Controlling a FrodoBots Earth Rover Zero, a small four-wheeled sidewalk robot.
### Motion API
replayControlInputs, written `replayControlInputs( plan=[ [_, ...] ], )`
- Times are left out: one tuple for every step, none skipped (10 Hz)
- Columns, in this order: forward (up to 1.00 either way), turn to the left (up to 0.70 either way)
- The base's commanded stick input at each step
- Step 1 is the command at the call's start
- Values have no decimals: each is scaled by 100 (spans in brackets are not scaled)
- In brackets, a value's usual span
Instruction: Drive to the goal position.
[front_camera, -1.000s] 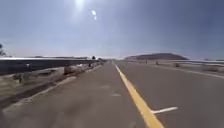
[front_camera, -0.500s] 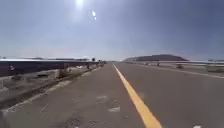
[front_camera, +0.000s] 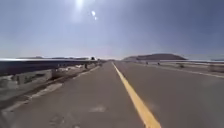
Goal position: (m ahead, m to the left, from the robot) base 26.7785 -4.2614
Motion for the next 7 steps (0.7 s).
replayControlInputs(
  plan=[
    [85, 0],
    [85, 0],
    [85, 0],
    [85, 0],
    [85, 0],
    [85, 0],
    [85, 0]
  ],
)
